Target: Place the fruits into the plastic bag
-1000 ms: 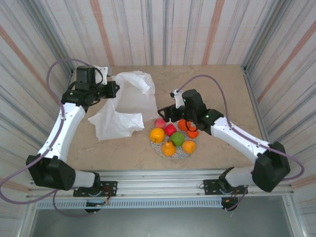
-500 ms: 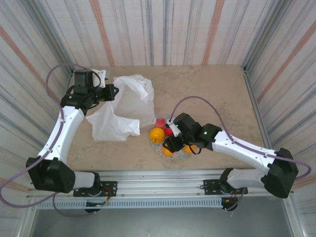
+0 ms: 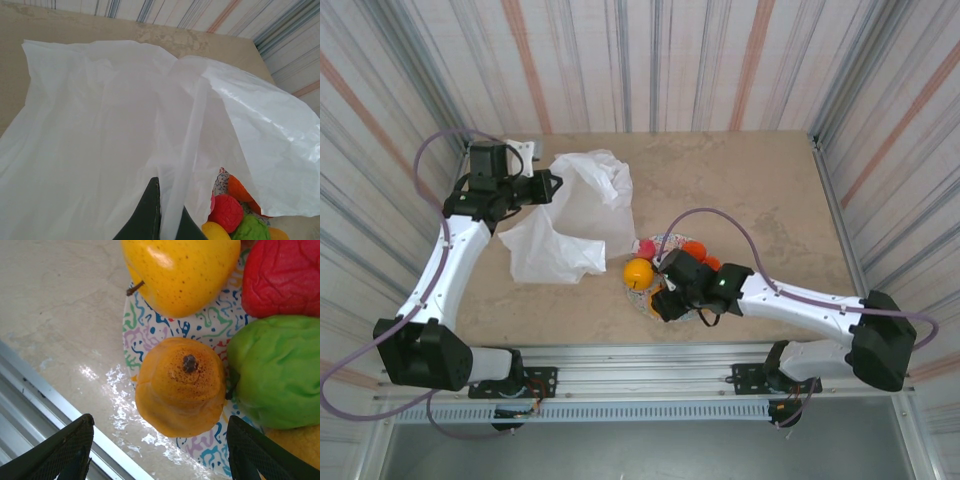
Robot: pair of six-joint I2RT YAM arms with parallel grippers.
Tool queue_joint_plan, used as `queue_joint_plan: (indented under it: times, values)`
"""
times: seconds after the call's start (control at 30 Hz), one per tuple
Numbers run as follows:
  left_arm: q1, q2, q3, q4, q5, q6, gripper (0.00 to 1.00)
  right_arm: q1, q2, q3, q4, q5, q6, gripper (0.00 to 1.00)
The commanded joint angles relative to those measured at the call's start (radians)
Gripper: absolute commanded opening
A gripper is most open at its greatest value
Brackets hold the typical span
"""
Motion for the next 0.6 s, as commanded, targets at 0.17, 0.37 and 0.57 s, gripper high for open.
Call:
queue_joint_plan:
  times: [0.17,0.37,0.57]
  values:
    - [0.013,-0.036,-0.016,0.019,0.037,-0.017,0.0,0.045,0.083,-0.022,0.086,0.115,0.145,0.71]
    - [0.017,-0.039,-0.018,0.021,0.04,-0.017,0.0,0.053,0.115,-0.025,0.09,0.146,0.165,0.72]
    - [0.023,-0.043,-0.02,0.024,0.051,-0.019,0.0,0.053,0.126,-0.042,0.115,0.149,0.169,0.75]
